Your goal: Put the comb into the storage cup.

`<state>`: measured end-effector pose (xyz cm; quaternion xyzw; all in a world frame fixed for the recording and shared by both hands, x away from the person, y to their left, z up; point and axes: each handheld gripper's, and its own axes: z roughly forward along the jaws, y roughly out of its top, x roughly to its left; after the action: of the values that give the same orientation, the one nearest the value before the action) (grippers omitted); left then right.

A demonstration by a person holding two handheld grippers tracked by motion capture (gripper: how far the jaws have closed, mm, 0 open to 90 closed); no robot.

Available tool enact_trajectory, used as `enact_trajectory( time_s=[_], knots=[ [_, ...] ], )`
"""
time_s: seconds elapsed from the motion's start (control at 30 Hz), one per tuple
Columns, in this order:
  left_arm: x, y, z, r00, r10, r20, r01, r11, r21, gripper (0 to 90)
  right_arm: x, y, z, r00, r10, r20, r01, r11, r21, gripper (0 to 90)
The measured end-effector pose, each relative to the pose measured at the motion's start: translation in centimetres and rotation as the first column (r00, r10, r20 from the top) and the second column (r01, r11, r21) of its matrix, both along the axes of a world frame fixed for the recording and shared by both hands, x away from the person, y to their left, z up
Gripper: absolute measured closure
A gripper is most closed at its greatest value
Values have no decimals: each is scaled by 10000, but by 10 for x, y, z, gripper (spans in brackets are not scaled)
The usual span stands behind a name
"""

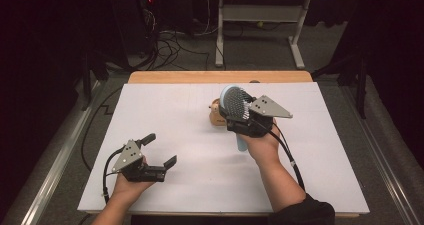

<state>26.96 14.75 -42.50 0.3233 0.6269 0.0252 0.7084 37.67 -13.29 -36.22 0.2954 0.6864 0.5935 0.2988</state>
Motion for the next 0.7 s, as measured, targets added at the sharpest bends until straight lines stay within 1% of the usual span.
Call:
enact_trajectory(
  time_s=[0.1, 0.13, 0.3, 0.33, 0.37, 0.4, 0.47, 0.53, 0.63, 0.7],
  knots=[
    [-1, 2, -3, 10000, 63, 20, -63, 10000, -4, 1, 5, 1, 1, 10000, -80, 21, 80, 10000, 5, 207],
    [-1, 4, -5, 9999, 19, 114, -21, 9998, 177, 1, 6, 1, 1, 9999, -118, -6, 118, 9999, 22, 207],
    [-2, 4, -11, 10000, 3, 52, -5, 9994, 344, 1, 15, 2, 4, 9998, -195, 16, 195, 9998, 87, 207],
    [-2, 4, -12, 10000, -37, 91, 32, 9990, 455, 1, 17, 2, 4, 9998, -207, -29, 208, 9998, 48, 207],
    [-2, 4, -13, 10000, -33, 27, 31, 9993, 379, 1, 19, 3, 5, 9998, -219, -39, 219, 9998, 30, 207],
    [-2, 5, -13, 9999, -87, 76, 83, 9989, 453, 1, 21, 3, 5, 9997, -230, -67, 230, 9997, 31, 207],
    [-3, 6, -13, 10000, -8, -19, 9, 9994, 339, 1, 25, 4, 7, 9996, -269, -75, 269, 9996, 18, 207],
    [-3, 8, -13, 10000, -22, 47, 21, 9993, 366, 1, 29, 5, 9, 9995, -296, -104, 297, 9995, 96, 207],
    [-4, 8, -14, 10000, -16, -71, 18, 9996, 280, 1, 34, 6, 12, 9993, -338, -148, 340, 9994, 118, 207],
    [-4, 9, -15, 10000, -63, -9, 63, 9993, 362, 1, 37, 7, 14, 9992, -401, -90, 402, 9991, 120, 207]
  ],
)
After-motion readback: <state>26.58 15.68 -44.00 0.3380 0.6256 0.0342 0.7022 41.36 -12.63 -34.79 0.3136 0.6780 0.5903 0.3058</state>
